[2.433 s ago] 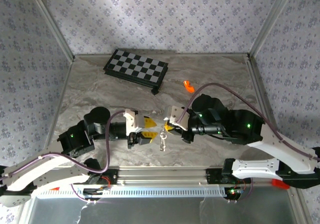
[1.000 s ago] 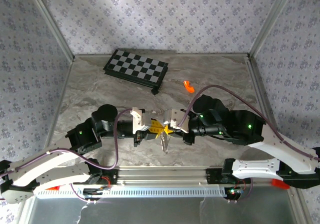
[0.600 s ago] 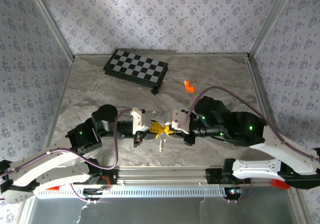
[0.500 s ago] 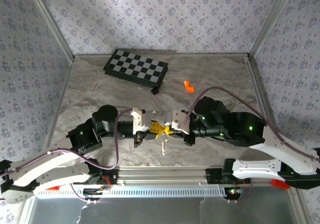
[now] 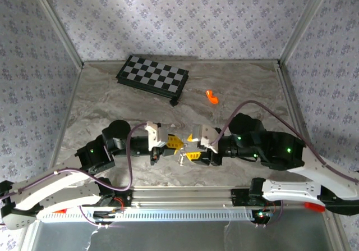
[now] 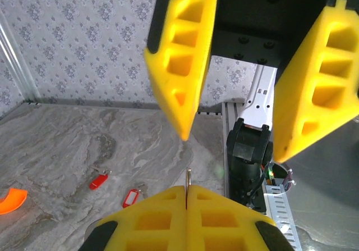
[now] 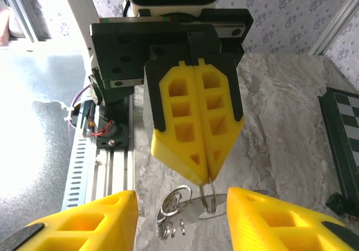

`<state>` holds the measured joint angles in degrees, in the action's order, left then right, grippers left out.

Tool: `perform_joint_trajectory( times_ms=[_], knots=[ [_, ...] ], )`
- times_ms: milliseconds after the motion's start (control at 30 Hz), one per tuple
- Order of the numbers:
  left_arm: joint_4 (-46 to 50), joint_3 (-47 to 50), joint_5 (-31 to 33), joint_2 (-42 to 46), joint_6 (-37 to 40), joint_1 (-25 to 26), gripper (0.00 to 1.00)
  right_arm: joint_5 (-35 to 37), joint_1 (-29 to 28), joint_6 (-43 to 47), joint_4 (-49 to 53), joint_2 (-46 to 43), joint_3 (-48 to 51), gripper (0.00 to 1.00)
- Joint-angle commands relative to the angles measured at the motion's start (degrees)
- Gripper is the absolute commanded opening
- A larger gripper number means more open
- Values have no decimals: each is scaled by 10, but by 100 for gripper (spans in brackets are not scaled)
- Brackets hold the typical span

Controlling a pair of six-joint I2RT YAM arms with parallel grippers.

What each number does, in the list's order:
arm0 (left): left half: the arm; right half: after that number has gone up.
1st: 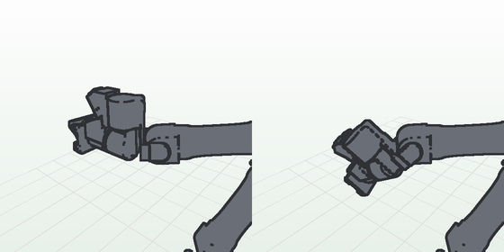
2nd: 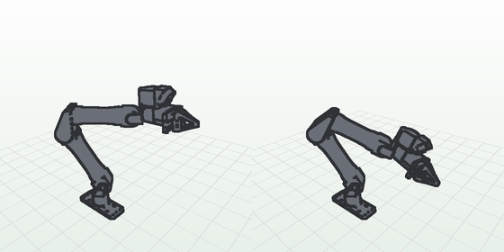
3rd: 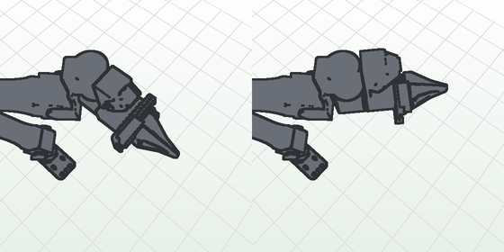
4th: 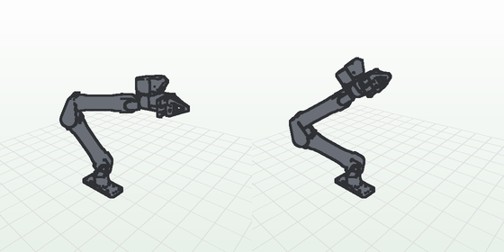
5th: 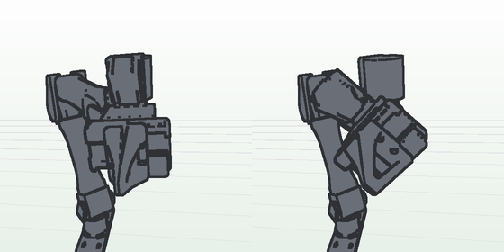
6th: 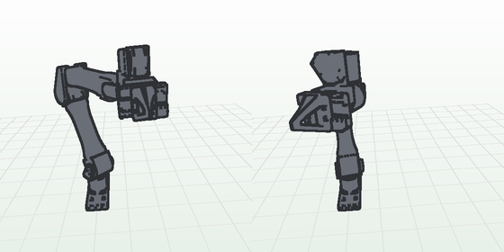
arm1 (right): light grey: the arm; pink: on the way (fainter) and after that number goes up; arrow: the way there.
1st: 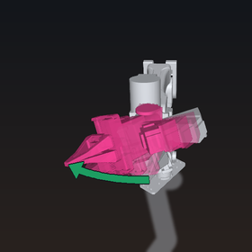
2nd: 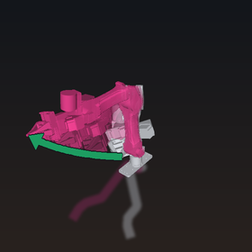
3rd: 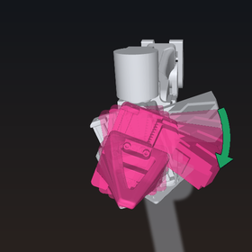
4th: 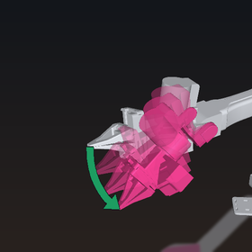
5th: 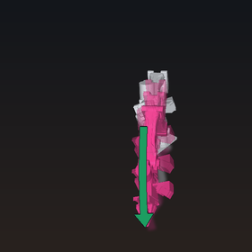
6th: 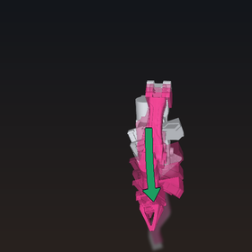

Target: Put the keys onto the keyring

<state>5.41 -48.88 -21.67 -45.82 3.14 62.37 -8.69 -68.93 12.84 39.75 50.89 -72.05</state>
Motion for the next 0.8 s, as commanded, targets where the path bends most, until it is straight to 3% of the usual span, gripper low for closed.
perform_joint_trajectory(
  times_ms=[0,267,767],
  knots=[
    [-49,-1,-20,17,-9,1,0,-22,9,-35,-34,-18,13,43],
    [-94,15,-39,22,-39,1,0,-69,25,-60,-74,-23,32,43],
    [-124,27,-54,22,-56,1,0,-38,34,-61,-79,-28,59,41]
  ],
)
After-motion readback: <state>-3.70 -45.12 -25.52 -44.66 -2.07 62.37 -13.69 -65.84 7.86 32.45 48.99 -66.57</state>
